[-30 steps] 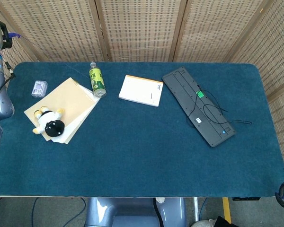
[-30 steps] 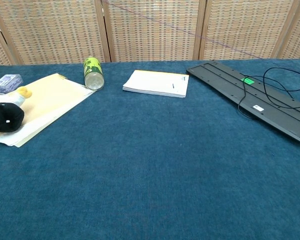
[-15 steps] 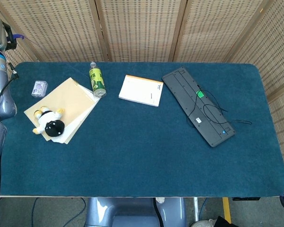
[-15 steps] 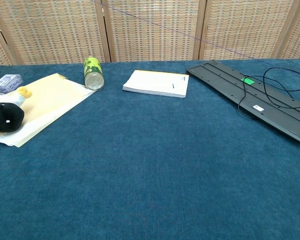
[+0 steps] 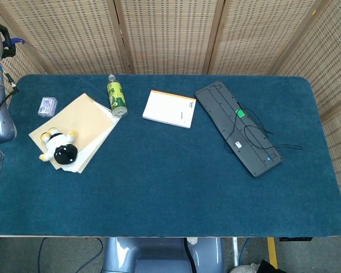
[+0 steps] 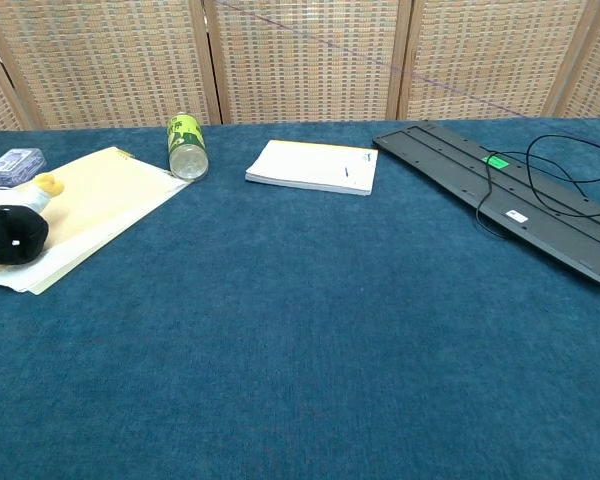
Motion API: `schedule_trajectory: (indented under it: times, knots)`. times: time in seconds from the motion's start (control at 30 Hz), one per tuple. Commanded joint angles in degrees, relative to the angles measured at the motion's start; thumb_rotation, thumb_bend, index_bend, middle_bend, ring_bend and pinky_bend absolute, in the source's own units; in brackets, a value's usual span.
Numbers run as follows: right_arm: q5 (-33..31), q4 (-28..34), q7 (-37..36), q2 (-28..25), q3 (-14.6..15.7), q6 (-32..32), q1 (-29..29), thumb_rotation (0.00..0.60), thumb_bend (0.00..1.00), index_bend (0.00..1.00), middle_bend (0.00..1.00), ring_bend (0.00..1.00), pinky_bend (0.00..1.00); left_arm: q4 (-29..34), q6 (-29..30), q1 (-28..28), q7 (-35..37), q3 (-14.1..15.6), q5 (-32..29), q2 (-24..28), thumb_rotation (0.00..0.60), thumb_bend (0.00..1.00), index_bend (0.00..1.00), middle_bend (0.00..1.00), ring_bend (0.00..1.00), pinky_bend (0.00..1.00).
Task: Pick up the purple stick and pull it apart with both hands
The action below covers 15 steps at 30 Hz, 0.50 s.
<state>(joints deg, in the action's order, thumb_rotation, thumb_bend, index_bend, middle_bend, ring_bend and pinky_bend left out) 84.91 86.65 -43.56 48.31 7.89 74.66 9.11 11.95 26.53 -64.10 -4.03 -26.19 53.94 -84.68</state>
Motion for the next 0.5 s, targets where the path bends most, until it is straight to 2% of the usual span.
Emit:
schedule_trajectory:
  times: [0.03,0.23,0.5]
  knots:
    - [0.6,-0.9,-0.1,0.4,0.5,0.7,0.6,0.600,0.64,0.76,0.17,0.00,0.00,0.4,0.3,0.2,-0.1,-0.1,0.0,0.2,0.600,0.58,0.71,0.00,0.00,0.00]
    - [1.3,-1.0,1.5,-0.9,2.4,1.8,2.5,0.600,0.64,0.76,0.17,0.00,0.00,1.4,0.9,0.5,-0.8,-0.4,-0.2,0.4,0.600,0.58,0.71,0.00,0.00,0.00]
    - [0.2,0.3,3.1,-2.2,3.4,-2.9,1.3,0.600,0.64,0.76,0.17,0.00,0.00,1.8,0.8,0.5,-1.7,-0.8,-0.7,0.2,0.600,0.58,0.71,0.00,0.00,0.00]
